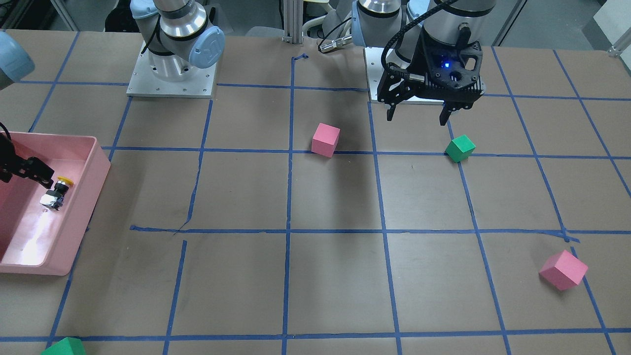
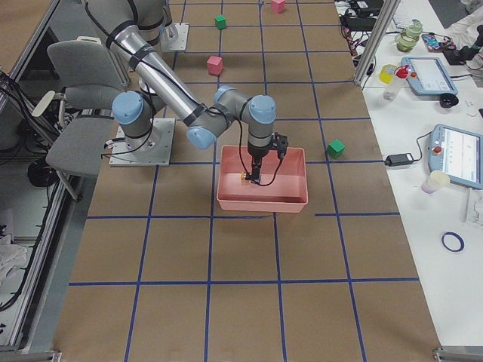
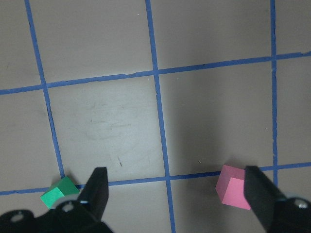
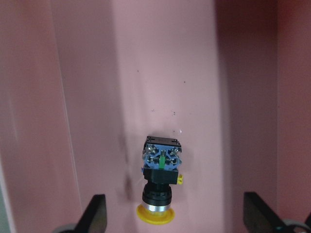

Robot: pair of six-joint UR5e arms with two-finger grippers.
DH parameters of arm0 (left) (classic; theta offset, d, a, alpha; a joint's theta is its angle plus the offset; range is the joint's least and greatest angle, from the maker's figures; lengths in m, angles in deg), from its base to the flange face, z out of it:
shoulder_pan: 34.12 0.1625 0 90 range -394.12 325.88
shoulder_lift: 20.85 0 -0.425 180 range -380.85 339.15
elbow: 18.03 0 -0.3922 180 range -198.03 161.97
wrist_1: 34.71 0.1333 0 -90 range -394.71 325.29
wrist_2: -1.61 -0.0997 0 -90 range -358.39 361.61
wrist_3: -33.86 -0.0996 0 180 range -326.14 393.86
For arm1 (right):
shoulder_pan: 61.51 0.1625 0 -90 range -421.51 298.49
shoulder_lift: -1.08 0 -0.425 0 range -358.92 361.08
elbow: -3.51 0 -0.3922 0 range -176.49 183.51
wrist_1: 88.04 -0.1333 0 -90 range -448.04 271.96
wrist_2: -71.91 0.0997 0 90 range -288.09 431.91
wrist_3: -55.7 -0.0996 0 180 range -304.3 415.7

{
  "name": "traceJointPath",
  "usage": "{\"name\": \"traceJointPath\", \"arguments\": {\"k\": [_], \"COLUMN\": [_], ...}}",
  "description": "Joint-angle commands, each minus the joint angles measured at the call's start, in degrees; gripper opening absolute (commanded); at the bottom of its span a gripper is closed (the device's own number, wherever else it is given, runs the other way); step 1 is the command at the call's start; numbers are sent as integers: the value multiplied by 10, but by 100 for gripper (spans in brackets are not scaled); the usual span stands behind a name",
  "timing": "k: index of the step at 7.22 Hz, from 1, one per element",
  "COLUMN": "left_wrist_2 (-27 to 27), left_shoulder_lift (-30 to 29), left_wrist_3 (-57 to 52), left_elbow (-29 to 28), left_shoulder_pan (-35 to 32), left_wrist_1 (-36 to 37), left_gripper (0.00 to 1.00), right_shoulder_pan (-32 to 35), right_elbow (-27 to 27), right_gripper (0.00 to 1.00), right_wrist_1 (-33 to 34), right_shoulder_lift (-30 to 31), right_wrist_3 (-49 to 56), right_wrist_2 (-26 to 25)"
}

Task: Align button upright
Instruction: 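Lower the right gripper into the bin around the black button body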

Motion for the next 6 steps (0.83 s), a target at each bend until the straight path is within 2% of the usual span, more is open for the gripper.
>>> {"name": "traceJointPath", "arguments": {"k": [1, 5, 6], "left_wrist_2": [0, 0, 0], "left_shoulder_lift": [0, 0, 0], "left_wrist_3": [0, 0, 0], "left_elbow": [0, 0, 0], "left_shoulder_pan": [0, 0, 0], "left_wrist_1": [0, 0, 0], "left_gripper": [100, 100, 100], "right_shoulder_pan": [0, -2, -3], "right_elbow": [-5, -13, -14], "right_gripper": [100, 100, 100], "right_wrist_1": [0, 7, 32], "right_shoulder_lift": [-1, -33, -34], "right_wrist_3": [0, -4, -3], "right_wrist_2": [-4, 7, 20]}}
